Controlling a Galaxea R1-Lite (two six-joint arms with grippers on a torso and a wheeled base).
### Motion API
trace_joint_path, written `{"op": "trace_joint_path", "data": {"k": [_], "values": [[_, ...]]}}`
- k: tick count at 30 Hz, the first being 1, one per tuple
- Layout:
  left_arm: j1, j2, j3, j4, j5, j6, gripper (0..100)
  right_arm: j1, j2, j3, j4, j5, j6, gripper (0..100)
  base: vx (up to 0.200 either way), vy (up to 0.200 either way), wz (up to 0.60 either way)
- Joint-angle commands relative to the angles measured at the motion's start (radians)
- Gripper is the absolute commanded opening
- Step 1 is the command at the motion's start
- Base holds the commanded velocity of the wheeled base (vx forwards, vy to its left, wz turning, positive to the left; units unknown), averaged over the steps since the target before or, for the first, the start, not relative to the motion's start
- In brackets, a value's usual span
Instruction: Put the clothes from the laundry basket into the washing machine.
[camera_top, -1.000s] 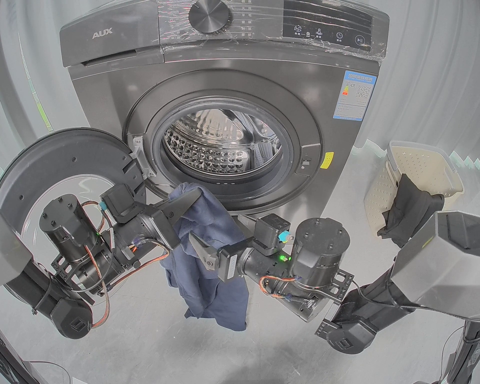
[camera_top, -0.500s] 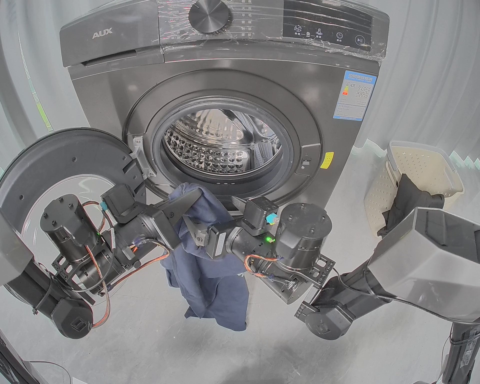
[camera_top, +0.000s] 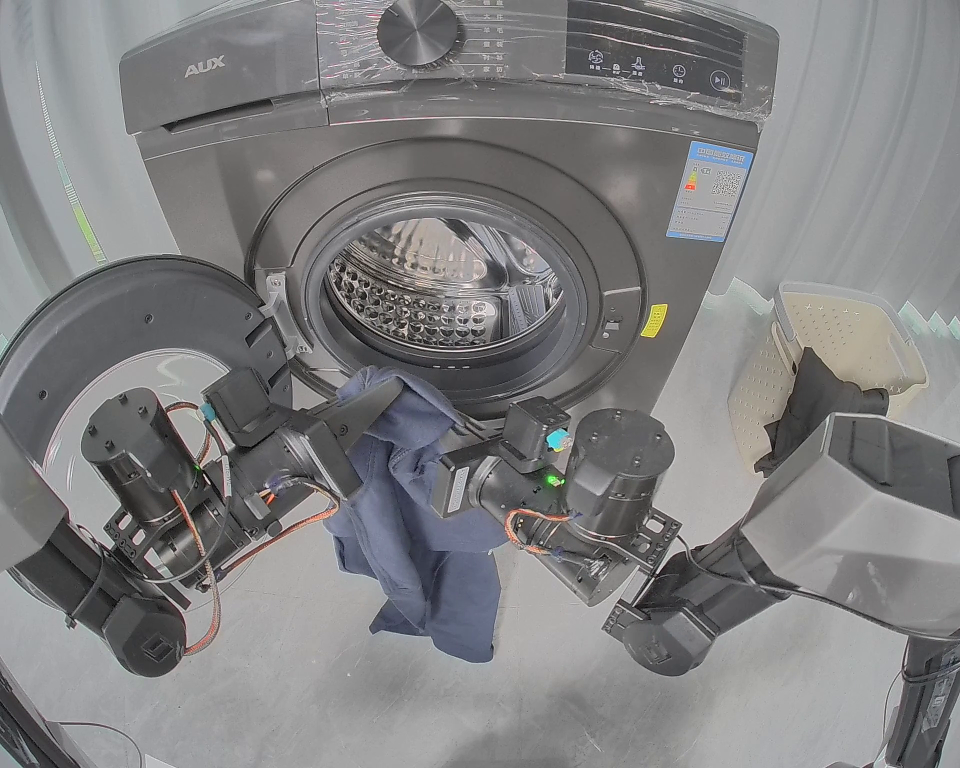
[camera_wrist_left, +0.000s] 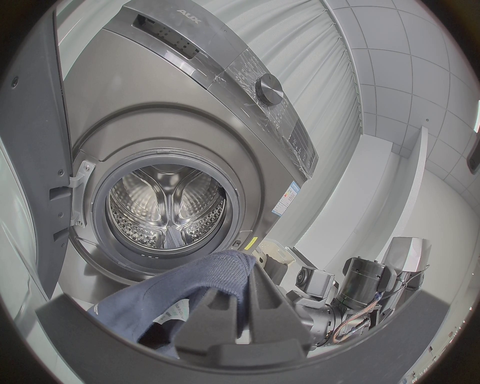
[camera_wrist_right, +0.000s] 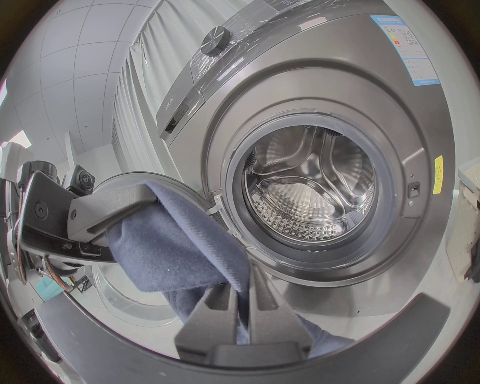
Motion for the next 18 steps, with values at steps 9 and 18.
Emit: {"op": "trace_joint_path", "data": {"k": [9, 18], "values": [[0.008, 0.033, -0.002, -0.001, 0.000, 0.002, 0, -0.029, -0.135, 0.186, -0.003, 0.032, -0.023, 0, 0.000, 0.000, 0.00], [0.008, 0.019, -0.005, -0.001, 0.002, 0.002, 0, -0.023, -0.126, 0.222, -0.006, 0.055, -0.031, 100, 0.000, 0.000, 0.00]]}}
